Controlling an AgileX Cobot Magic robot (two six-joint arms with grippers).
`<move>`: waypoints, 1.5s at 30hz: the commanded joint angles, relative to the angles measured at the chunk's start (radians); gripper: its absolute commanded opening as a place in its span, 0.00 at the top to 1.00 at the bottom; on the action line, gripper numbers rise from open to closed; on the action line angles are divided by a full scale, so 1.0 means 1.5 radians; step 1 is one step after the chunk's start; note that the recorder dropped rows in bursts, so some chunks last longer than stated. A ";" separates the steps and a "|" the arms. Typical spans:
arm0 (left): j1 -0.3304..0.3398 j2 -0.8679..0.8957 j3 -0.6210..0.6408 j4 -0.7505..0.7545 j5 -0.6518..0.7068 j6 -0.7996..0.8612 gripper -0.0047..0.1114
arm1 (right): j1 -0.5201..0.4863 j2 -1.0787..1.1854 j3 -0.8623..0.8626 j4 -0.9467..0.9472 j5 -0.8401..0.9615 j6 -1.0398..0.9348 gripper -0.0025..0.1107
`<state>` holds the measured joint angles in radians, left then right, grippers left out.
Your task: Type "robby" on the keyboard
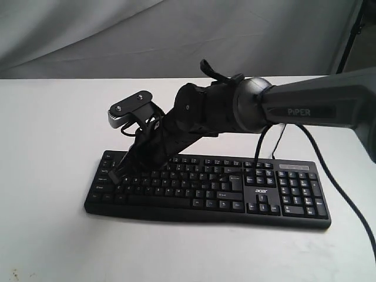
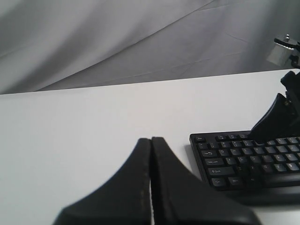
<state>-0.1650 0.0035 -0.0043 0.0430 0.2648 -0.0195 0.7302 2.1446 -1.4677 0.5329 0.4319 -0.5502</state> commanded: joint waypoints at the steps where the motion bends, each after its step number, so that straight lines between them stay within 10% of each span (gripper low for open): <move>1: -0.004 -0.002 0.003 0.003 -0.005 -0.002 0.96 | -0.022 0.002 -0.004 -0.017 0.006 0.001 0.98; 45: -0.004 -0.002 0.003 0.003 -0.005 -0.002 0.96 | -0.012 0.047 -0.004 -0.024 -0.023 -0.007 0.98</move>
<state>-0.1650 0.0035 -0.0043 0.0430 0.2648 -0.0195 0.7095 2.2087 -1.4719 0.5003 0.4037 -0.5516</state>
